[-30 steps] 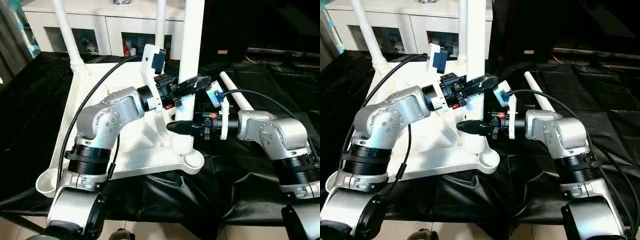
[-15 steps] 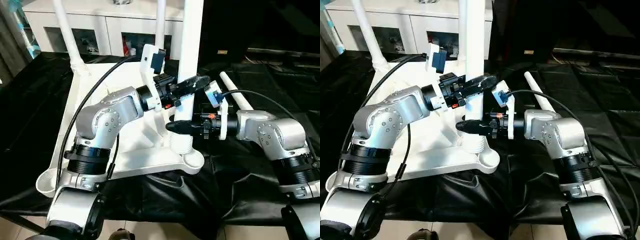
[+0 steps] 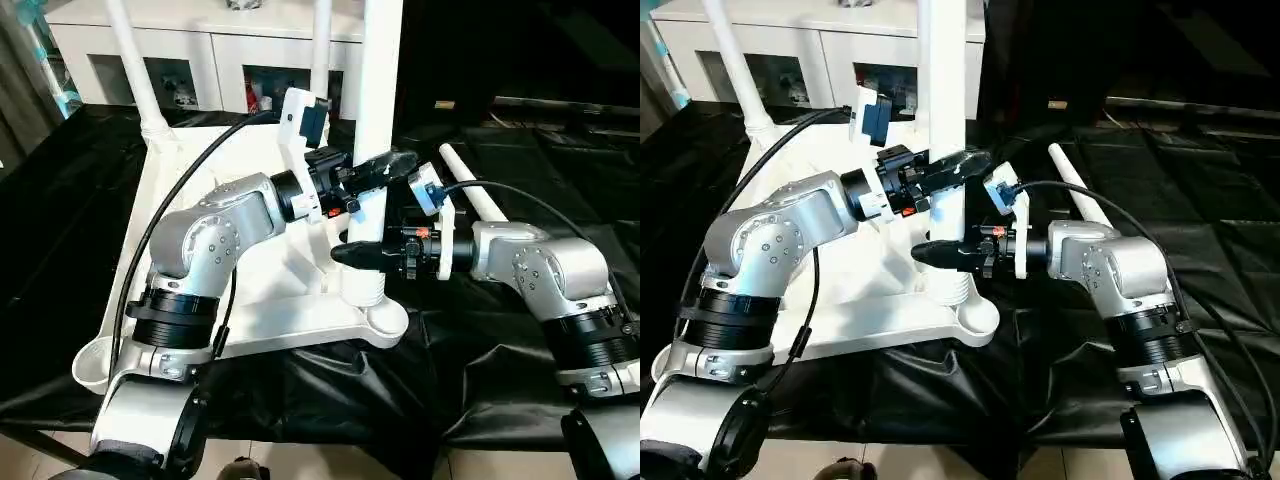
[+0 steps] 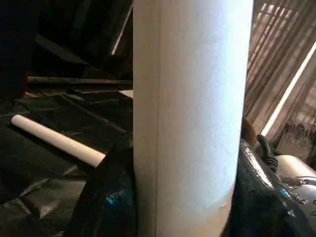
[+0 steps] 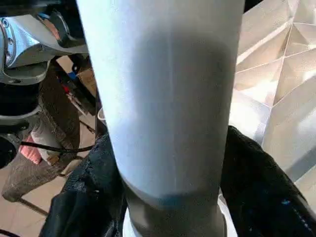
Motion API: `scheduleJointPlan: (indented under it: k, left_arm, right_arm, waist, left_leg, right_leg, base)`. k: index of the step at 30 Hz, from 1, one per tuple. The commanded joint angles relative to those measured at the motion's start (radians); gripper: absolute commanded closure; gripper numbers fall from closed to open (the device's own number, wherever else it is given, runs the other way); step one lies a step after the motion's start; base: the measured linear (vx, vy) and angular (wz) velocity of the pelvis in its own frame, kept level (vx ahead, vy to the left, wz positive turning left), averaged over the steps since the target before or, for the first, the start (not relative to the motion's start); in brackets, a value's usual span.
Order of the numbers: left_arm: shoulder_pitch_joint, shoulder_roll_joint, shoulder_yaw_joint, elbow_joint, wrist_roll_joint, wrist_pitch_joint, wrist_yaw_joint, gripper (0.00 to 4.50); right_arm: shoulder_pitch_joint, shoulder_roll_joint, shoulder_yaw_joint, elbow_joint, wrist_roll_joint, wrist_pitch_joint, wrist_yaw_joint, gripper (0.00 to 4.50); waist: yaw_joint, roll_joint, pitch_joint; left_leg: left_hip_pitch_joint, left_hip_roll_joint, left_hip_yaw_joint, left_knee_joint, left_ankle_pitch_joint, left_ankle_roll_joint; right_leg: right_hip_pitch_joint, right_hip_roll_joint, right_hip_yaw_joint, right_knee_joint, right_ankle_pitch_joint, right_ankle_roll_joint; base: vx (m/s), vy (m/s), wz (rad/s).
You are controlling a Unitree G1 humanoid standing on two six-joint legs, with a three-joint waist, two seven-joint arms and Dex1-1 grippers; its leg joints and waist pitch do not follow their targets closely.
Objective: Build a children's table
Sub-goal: Pick table leg
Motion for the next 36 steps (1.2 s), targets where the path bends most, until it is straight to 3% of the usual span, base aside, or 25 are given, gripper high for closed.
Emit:
scheduleJointPlan:
  k: [1,5,6,12,20,21,22,23,24,25,26,27,30,31,32,36]
  left_arm:
    - [-0.019,0.002,0.002,-0.015,-0.001,-0.005,-0.011,2.64]
    - [-0.019,0.005,0.001,-0.017,-0.002,-0.003,-0.014,2.64]
    - [-0.018,0.005,0.001,-0.018,-0.002,-0.002,-0.013,2.64]
    - [-0.018,0.006,0.001,-0.019,-0.004,0.002,-0.014,2.65]
    - [-0.021,0.013,0.000,-0.013,0.000,-0.001,-0.017,2.65]
    - [-0.022,0.013,0.001,-0.011,0.003,-0.004,-0.016,2.65]
    - [-0.021,0.013,0.005,-0.010,0.008,-0.005,0.000,2.65]
    - [-0.020,0.012,0.008,-0.009,0.013,-0.004,0.015,2.30]
    - [-0.022,0.006,0.022,0.000,0.012,0.000,0.036,2.30]
    - [-0.024,-0.003,0.043,0.009,-0.010,0.017,0.048,1.95]
    - [-0.024,-0.006,0.055,0.013,-0.022,0.024,0.051,1.92]
    - [-0.019,-0.003,0.058,0.008,-0.024,0.021,0.046,1.92]
    - [-0.004,-0.005,0.063,-0.001,0.007,-0.044,0.064,1.54]
    - [-0.003,-0.009,0.070,-0.001,0.006,-0.055,0.070,1.52]
    - [-0.003,-0.024,0.102,-0.012,-0.014,-0.091,0.075,1.52]
    - [-0.024,-0.060,0.180,-0.038,-0.074,-0.127,0.112,1.52]
  right_arm:
    - [-0.012,-0.009,0.000,-0.003,-0.021,-0.003,-0.012,1.82]
    - [-0.007,-0.012,0.003,-0.010,-0.013,0.005,-0.006,1.82]
    - [-0.006,-0.012,0.003,-0.010,-0.012,0.006,-0.006,2.09]
    - [-0.006,-0.011,0.004,-0.008,-0.008,0.008,0.000,2.48]
    - [-0.008,0.002,-0.007,0.007,-0.010,0.000,-0.020,2.54]
    - [-0.008,0.004,-0.009,0.010,-0.012,-0.003,-0.025,2.55]
    - [-0.008,0.007,-0.012,0.013,-0.014,-0.008,-0.031,2.55]
    - [-0.007,0.008,-0.015,0.015,-0.015,-0.012,-0.036,2.55]
    - [-0.006,0.010,-0.017,0.016,-0.017,-0.015,-0.040,2.55]
    - [-0.003,0.011,-0.020,0.014,-0.017,-0.018,-0.045,2.55]
    - [-0.002,0.012,-0.023,0.014,-0.016,-0.019,-0.048,2.55]
    - [0.000,0.014,-0.027,0.010,-0.013,-0.019,-0.052,2.55]
    - [0.011,0.018,-0.040,-0.005,-0.005,-0.018,-0.065,2.57]
    - [0.013,0.019,-0.042,-0.008,-0.004,-0.018,-0.068,2.57]
    - [0.024,0.019,-0.050,-0.024,0.003,-0.016,-0.075,2.57]
    - [0.037,0.017,-0.058,-0.045,0.013,-0.013,-0.081,2.57]
  waist:
    - [0.000,-0.014,-0.084]
    - [0.001,-0.012,-0.084]
    - [0.000,-0.012,-0.084]
    - [0.001,-0.013,-0.085]
    - [0.001,-0.009,-0.084]
    - [0.002,-0.003,-0.084]
    - [0.000,-0.006,-0.084]
    - [0.000,-0.004,-0.084]
    - [0.001,0.006,-0.084]
    - [-0.001,0.003,-0.084]
    - [0.001,0.010,-0.085]
    - [-0.001,0.005,-0.084]
    - [-0.001,0.007,-0.085]
    - [0.000,0.014,-0.085]
    - [-0.002,0.009,-0.086]
    - [-0.001,0.007,-0.085]
  left_leg:
    - [0.038,0.006,-0.004,-0.058,-0.223,-0.017]
    - [0.039,0.006,-0.005,-0.058,-0.226,-0.018]
    - [0.039,0.006,-0.005,-0.058,-0.225,-0.017]
    - [0.039,0.006,-0.004,-0.057,-0.219,-0.015]
    - [0.039,0.005,-0.006,-0.058,-0.232,-0.022]
    - [0.039,0.005,-0.007,-0.058,-0.234,-0.024]
    - [0.039,0.005,-0.006,-0.059,-0.242,-0.026]
    - [0.040,0.005,-0.006,-0.059,-0.246,-0.029]
    - [0.041,0.005,-0.009,-0.059,-0.249,-0.033]
    - [0.041,0.005,-0.007,-0.059,-0.254,-0.033]
    - [0.042,0.005,-0.009,-0.059,-0.254,-0.038]
    - [0.041,0.003,-0.008,-0.059,-0.254,-0.037]
    - [0.041,0.004,-0.010,-0.060,-0.268,-0.040]
    - [0.042,0.004,-0.011,-0.061,-0.270,-0.042]
    - [0.041,0.003,-0.010,-0.061,-0.272,-0.040]
    - [0.041,0.004,-0.010,-0.060,-0.277,-0.038]
  right_leg:
    - [0.045,-0.022,0.006,-0.066,-0.211,-0.175]
    - [0.045,-0.023,0.006,-0.066,-0.216,-0.175]
    - [0.045,-0.022,0.006,-0.066,-0.213,-0.176]
    - [0.045,-0.022,0.006,-0.065,-0.199,-0.180]
    - [0.045,-0.022,0.006,-0.065,-0.209,-0.178]
    - [0.044,-0.022,0.006,-0.065,-0.209,-0.179]
    - [0.044,-0.021,0.005,-0.066,-0.211,-0.179]
    - [0.044,-0.021,0.006,-0.066,-0.209,-0.178]
    - [0.043,-0.022,0.005,-0.064,-0.208,-0.180]
    - [0.043,-0.020,0.006,-0.067,-0.205,-0.180]
    - [0.044,-0.021,0.005,-0.064,-0.194,-0.186]
    - [0.045,-0.019,0.005,-0.067,-0.192,-0.185]
    - [0.047,-0.019,0.004,-0.067,-0.192,-0.184]
    - [0.046,-0.020,0.004,-0.067,-0.191,-0.184]
    - [0.048,-0.018,0.003,-0.068,-0.180,-0.185]
    - [0.049,-0.019,0.003,-0.066,-0.172,-0.201]
  base:
    - [0.000,0.000,0.00]
    - [0.000,0.000,0.00]
    - [0.000,0.000,0.00]
    - [0.000,0.000,0.00]
    - [0.000,0.000,0.00]
    - [0.000,0.000,0.00]
    - [0.000,0.000,0.00]
    - [0.000,0.000,0.00]
    - [0.000,0.000,0.00]
    - [0.000,0.000,0.00]
    - [0.000,0.000,0.00]
    - [0.000,0.000,0.00]
    - [0.000,0.000,0.00]
    - [0.000,0.000,0.00]
    - [0.000,0.000,0.00]
    - [0.000,0.000,0.00]
